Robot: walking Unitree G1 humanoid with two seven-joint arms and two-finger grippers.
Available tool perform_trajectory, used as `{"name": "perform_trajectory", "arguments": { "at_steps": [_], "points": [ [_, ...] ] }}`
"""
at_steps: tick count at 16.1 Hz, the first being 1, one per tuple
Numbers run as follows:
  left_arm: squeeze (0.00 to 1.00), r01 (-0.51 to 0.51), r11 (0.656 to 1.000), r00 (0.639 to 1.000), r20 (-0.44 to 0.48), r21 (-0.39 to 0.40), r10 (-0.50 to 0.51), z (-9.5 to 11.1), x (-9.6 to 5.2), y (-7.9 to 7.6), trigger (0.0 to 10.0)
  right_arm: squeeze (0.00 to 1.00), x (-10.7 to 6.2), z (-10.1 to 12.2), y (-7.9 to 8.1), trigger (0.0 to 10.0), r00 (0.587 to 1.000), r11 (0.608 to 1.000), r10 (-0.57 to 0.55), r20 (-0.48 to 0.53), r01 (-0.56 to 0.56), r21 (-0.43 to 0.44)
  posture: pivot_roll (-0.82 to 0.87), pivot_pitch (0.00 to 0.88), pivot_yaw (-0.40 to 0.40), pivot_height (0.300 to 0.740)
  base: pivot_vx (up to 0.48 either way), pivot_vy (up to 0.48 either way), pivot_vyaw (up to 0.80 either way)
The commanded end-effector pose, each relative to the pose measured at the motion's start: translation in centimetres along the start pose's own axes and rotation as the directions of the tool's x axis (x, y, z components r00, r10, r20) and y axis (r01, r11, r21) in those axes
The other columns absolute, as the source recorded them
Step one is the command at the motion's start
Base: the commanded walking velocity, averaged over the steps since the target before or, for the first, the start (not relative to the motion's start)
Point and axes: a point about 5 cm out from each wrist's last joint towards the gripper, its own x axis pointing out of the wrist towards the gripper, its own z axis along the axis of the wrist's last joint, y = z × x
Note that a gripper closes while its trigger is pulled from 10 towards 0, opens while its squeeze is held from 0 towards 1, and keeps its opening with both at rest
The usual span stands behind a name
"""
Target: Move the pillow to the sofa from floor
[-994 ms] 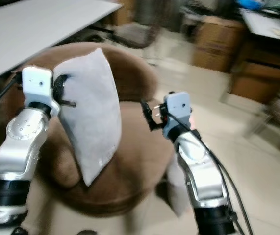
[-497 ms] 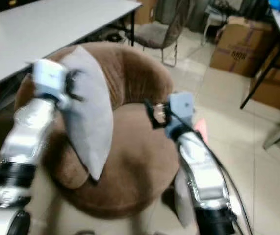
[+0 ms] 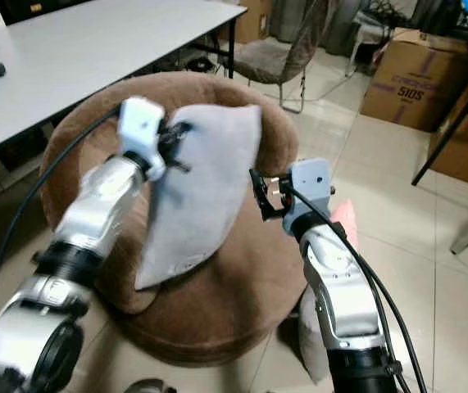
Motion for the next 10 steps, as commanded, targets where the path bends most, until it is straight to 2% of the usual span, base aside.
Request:
{"name": "perform_trajectory", "arguments": {
  "at_steps": [1,3,4,5,6,7,8,9,10],
  "points": [
    [0.0,-0.025,1.0,0.995,0.102,0.008,0.024,2.5,0.9,0.5,10.0,0.0,-0.1,0.0,-0.4,10.0,1.0,1.0,-0.017,-0.01,0.017,-0.008,0.06,0.0,0.008,0.74,0.0,0.0,0.0],
    [0.0,-0.111,0.994,0.99,0.088,-0.023,0.113,2.6,1.7,1.3,10.0,0.0,-0.1,0.1,-0.3,10.0,1.0,1.0,-0.008,-0.009,0.008,-0.011,0.05,0.0,0.013,0.74,0.0,0.0,0.0],
    [0.0,-0.234,0.971,0.97,0.063,-0.045,0.237,2.7,2.4,2.4,10.0,0.0,-0.2,0.2,-0.5,10.0,1.0,1.0,-0.007,-0.007,0.007,-0.017,0.04,0.0,0.017,0.74,0.0,0.0,0.0],
    [0.0,-0.312,0.948,0.948,0.038,-0.066,0.315,2.6,2.6,3.0,10.0,0.0,-0.3,0.2,-0.7,10.0,1.0,1.0,-0.011,-0.007,0.011,-0.021,0.04,0.0,0.019,0.74,0.0,0.0,0.0],
    [0.0,-0.384,0.918,0.923,0.0,-0.098,0.386,2.1,2.5,3.6,10.0,0.0,-0.3,0.2,-0.8,10.0,1.0,1.0,-0.013,-0.008,0.013,-0.024,0.03,0.0,0.02,0.74,0.0,0.0,0.0],
    [0.0,-0.415,0.903,0.909,-0.02,-0.113,0.416,1.8,2.4,3.8,10.0,0.0,-0.4,0.2,-0.8,10.0,1.0,1.0,-0.014,-0.008,0.014,-0.025,0.03,0.0,0.02,0.74,0.0,0.0,0.0],
    [0.0,-0.521,0.845,0.853,-0.097,-0.121,0.513,0.0,1.6,4.7,10.0,0.0,-0.4,0.2,-0.9,10.0,1.0,0.999,-0.016,-0.006,0.016,-0.029,0.01,0.0,0.027,0.74,0.0,0.0,0.0],
    [0.0,-0.605,0.794,0.789,-0.181,-0.062,0.587,-2.7,0.1,5.3,10.0,0.0,-0.5,0.4,-0.9,10.0,1.0,0.999,-0.016,0.001,0.016,-0.03,0.01,0.0,0.03,0.74,0.0,0.0,0.0],
    [0.0,-0.627,0.778,0.766,-0.207,-0.032,0.609,-3.7,-0.5,5.4,10.0,0.0,-0.5,0.4,-0.9,10.0,1.0,0.999,-0.016,0.005,0.016,-0.03,0.01,0.0,0.03,0.74,0.0,0.0,0.0]
  ]
}}
